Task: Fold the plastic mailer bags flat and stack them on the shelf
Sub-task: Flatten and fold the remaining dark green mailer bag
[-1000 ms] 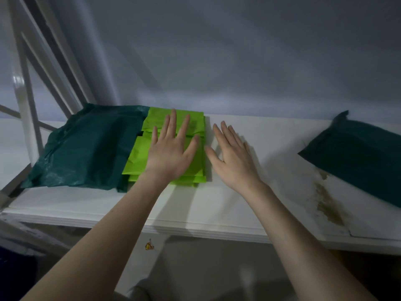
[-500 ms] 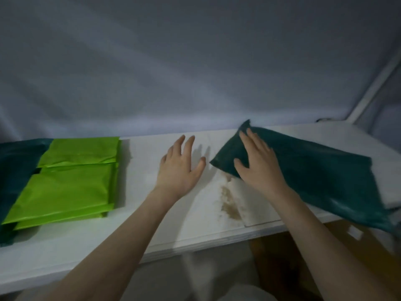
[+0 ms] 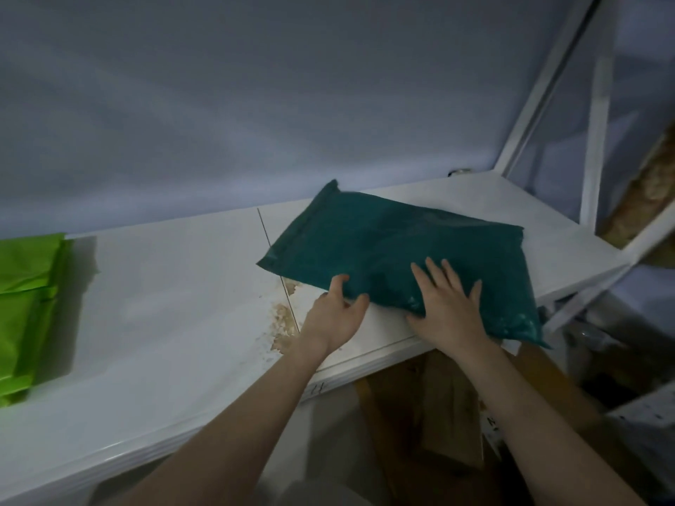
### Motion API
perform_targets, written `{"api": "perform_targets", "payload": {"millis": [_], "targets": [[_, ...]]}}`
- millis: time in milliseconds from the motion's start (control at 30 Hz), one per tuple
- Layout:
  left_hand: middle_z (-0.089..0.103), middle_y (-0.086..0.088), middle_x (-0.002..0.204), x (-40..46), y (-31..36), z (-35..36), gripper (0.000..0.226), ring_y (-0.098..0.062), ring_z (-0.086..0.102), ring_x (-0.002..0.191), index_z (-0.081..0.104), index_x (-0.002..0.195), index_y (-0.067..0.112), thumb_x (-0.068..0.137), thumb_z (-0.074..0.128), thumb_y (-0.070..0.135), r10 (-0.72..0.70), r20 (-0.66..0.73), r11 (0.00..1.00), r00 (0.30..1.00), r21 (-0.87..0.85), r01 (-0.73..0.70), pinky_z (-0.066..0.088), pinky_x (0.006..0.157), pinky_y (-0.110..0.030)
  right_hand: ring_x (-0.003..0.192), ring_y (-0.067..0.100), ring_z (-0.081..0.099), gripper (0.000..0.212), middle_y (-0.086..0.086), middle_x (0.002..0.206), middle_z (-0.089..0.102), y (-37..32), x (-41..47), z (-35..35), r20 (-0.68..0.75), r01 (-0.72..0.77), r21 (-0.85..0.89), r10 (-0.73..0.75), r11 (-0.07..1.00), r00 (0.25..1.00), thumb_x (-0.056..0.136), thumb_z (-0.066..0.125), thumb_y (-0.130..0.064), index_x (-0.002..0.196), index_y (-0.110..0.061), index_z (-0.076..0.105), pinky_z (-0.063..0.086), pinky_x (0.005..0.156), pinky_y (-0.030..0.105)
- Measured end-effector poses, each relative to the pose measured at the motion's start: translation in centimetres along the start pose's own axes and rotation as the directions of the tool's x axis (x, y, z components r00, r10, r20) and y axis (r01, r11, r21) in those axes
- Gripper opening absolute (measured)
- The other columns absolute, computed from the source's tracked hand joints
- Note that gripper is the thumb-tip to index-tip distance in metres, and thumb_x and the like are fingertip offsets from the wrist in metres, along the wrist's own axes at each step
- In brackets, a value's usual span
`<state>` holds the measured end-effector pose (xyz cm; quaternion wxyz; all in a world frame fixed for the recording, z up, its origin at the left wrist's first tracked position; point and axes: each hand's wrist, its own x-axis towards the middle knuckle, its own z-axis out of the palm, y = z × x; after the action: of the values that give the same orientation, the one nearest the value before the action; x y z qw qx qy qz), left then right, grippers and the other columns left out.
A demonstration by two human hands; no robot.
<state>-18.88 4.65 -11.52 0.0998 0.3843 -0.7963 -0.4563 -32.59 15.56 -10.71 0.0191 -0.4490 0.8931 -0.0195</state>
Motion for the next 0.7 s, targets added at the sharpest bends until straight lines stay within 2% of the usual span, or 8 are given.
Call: {"api": "perform_targets", "payload": {"millis": [133, 233, 300, 367, 467, 533, 600, 700], "targets": [[0.061, -0.007, 0.103, 0.3, 1.0, 0.9, 0.048, -0.023, 0.059, 0.091, 0.028, 0.136, 0.018, 0.094, 0.043, 0.035, -0.01, 0.064, 0.99, 0.998, -0.137, 0.019, 0.041, 0.077, -0.031, 0.138, 0.024, 0.022, 0.058, 0.001, 0.152, 0.025, 0.4, 0.3, 0.8, -0.052, -0.011, -0.041, 0.009, 0.999, 0.999, 0.093, 0.048, -0.038, 0.145, -0.023, 0.026, 0.023, 0.109, 0.051], [0.058, -0.006, 0.1, 0.5, 1.0, 1.2, 0.039, -0.023, 0.062, 0.092, 0.031, 0.116, 0.01, 0.092, 0.046, 0.037, -0.068, 0.021, 0.972, 0.997, -0.223, 0.071, 0.045, 0.074, -0.032, 0.116, 0.025, 0.046, 0.038, 0.004, 0.129, 0.052, 0.1, 0.8, 0.6, -0.21, 0.031, -0.035, -0.037, 0.999, 0.977, 0.095, 0.045, -0.03, 0.131, -0.02, 0.05, 0.04, 0.087, 0.037], [0.063, -0.006, 0.095, 0.3, 0.9, 1.2, 0.044, -0.018, 0.063, 0.08, 0.037, 0.11, 0.007, 0.09, 0.045, 0.045, -0.114, 0.013, 0.955, 0.993, -0.274, 0.113, 0.046, 0.07, -0.03, 0.097, 0.025, 0.055, 0.029, 0.005, 0.107, 0.062, -0.6, 0.9, 0.3, -0.297, 0.066, -0.014, -0.068, 0.998, 0.952, 0.095, 0.045, -0.028, 0.116, -0.016, 0.062, 0.041, 0.068, 0.031], [0.065, -0.008, 0.092, 0.3, 0.7, 1.1, 0.051, -0.015, 0.062, 0.073, 0.048, 0.11, 0.005, 0.09, 0.041, 0.052, -0.123, 0.097, 0.927, 0.988, -0.345, 0.149, 0.048, 0.073, -0.03, 0.087, 0.024, 0.056, 0.027, 0.005, 0.094, 0.063, -1.6, 0.7, -0.2, -0.345, 0.087, -0.006, -0.084, 0.996, 0.935, 0.095, 0.043, -0.027, 0.105, -0.014, 0.065, 0.036, 0.059, 0.028], [0.057, -0.009, 0.098, -0.2, 1.0, -0.2, 0.044, -0.018, 0.058, 0.085, 0.049, 0.099, 0.016, 0.091, 0.035, 0.057, -0.08, 0.198, 0.839, 0.977, -0.516, 0.173, 0.044, 0.081, -0.029, 0.089, 0.024, 0.055, 0.027, 0.005, 0.095, 0.062, -3.9, -0.1, -1.3, -0.37, 0.137, 0.01, -0.123, 0.991, 0.921, 0.096, 0.041, -0.029, 0.104, -0.015, 0.062, 0.035, 0.059, 0.028], [0.058, -0.001, 0.117, -0.4, 1.2, -1.4, 0.055, -0.015, 0.061, 0.1, 0.048, 0.118, 0.023, 0.086, 0.037, 0.066, -0.06, 0.206, 0.771, 0.977, -0.612, 0.176, 0.047, 0.087, -0.03, 0.092, 0.025, 0.055, 0.026, 0.005, 0.098, 0.062, -5.9, -0.8, -2.0, -0.379, 0.181, 0.024, -0.159, 0.983, 0.912, 0.097, 0.041, -0.03, 0.105, -0.015, 0.061, 0.037, 0.062, 0.03], [0.058, 0.005, 0.123, -0.9, 1.4, -3.0, 0.06, -0.013, 0.06, 0.107, 0.049, 0.127, 0.029, 0.082, 0.043, 0.068, -0.035, 0.168, 0.706, 0.985, -0.694, 0.143, 0.049, 0.088, -0.031, 0.092, 0.025, 0.056, 0.027, 0.006, 0.098, 0.062, -8.1, -1.6, -2.8, -0.393, 0.23, 0.062, -0.188, 0.971, 0.9, 0.097, 0.041, -0.031, 0.105, -0.014, 0.061, 0.041, 0.064, 0.032], [0.067, 0.001, 0.114, -1.7, 1.3, -5.5, 0.057, -0.016, 0.065, 0.101, 0.058, 0.121, 0.021, 0.078, 0.06, 0.059, -0.107, 0.03, 0.605, 0.994, -0.791, 0.089, 0.053, 0.082, -0.03, 0.092, 0.025, 0.056, 0.03, 0.007, 0.098, 0.062, -11.0, -2.5, -3.8, -0.41, 0.311, 0.124, -0.237, 0.942, 0.881, 0.096, 0.04, -0.033, 0.106, -0.013, 0.059, 0.046, 0.072, 0.036]]}}
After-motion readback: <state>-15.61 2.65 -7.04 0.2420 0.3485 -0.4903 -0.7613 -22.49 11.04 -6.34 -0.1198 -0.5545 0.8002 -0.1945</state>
